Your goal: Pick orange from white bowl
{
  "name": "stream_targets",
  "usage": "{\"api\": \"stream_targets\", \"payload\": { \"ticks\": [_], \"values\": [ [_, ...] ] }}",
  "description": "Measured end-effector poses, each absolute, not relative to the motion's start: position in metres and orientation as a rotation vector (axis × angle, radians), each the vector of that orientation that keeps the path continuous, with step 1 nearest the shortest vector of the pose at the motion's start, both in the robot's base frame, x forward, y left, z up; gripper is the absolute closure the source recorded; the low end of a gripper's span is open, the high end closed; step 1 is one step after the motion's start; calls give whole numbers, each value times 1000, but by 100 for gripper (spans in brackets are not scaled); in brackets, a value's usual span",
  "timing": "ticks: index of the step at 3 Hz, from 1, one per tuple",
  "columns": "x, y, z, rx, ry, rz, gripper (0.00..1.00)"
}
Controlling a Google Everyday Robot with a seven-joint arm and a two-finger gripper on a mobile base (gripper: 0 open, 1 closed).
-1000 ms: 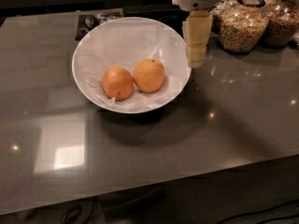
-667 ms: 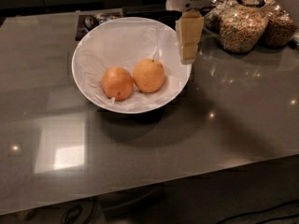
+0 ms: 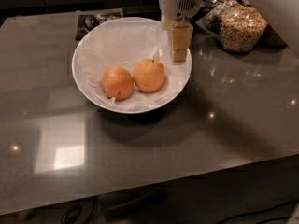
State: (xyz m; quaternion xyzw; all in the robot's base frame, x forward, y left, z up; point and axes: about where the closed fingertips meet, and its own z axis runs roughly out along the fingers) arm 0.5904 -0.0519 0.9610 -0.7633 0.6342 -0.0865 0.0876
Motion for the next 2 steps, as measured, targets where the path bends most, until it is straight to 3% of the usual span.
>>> {"api": "stream_targets", "payload": {
  "ticks": [2],
  "values": [
    [602, -34, 929, -2390, 1876, -229, 28]
  ]
}}
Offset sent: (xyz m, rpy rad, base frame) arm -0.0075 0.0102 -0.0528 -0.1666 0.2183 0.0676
